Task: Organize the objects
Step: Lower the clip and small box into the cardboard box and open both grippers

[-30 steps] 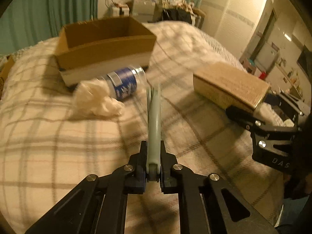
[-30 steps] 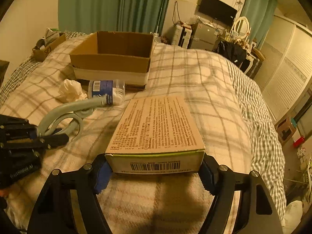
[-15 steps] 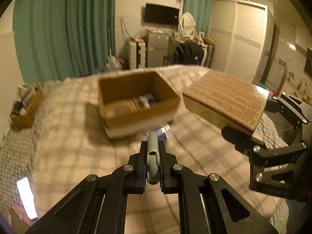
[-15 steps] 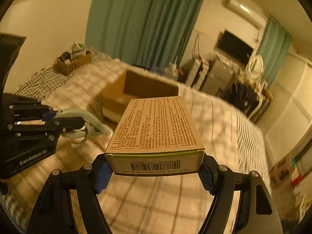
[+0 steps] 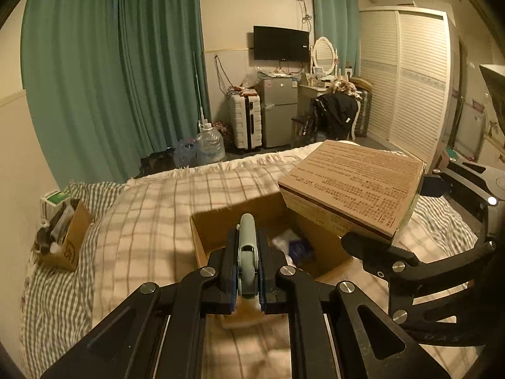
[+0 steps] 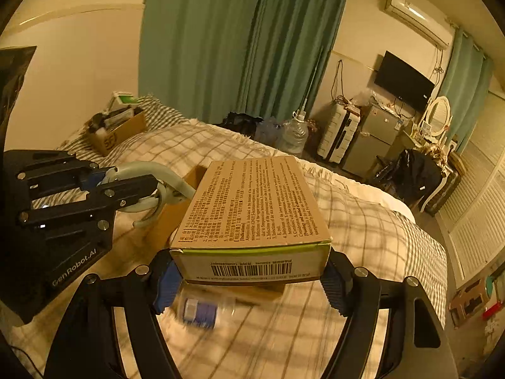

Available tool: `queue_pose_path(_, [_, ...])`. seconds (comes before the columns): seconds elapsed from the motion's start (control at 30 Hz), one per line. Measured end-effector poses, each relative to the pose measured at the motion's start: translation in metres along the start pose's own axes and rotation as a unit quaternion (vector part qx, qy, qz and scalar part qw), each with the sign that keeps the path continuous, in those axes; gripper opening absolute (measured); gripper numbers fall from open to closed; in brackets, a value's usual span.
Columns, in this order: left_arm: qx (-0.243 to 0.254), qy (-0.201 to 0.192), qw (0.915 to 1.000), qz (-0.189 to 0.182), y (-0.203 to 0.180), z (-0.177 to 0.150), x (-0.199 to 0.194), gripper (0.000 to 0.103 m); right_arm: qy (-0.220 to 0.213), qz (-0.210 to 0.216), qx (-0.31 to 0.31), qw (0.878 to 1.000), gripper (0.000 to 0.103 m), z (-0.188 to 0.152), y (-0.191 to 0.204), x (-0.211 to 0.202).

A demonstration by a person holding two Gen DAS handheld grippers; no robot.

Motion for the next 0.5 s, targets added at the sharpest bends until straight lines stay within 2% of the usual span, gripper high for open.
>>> queue_pose_path(0.23, [-0.018,0.017,0.9996,0.016,0.019,0.011,0.069,0.009,0.014,0.007,0.016,1.000,0.073,0.020,-0.024,0.073])
queue_pose_path(0.5, [-0.029,0.048,0.9984,0.009,0.028,-0.004,0.130,0.009,0.050,0.030,0.023,0.998,0.073,0.011,-0.037,0.155])
Point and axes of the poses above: each gripper's, at about its wrist camera, not at the fingertips, and x roughly the way its jaws point, y to its left, z to its top, the point moved 8 cm from there along x, roughly the way its jaws point, and after that the axes turned 6 degrees about y, right-handed, at the moved point
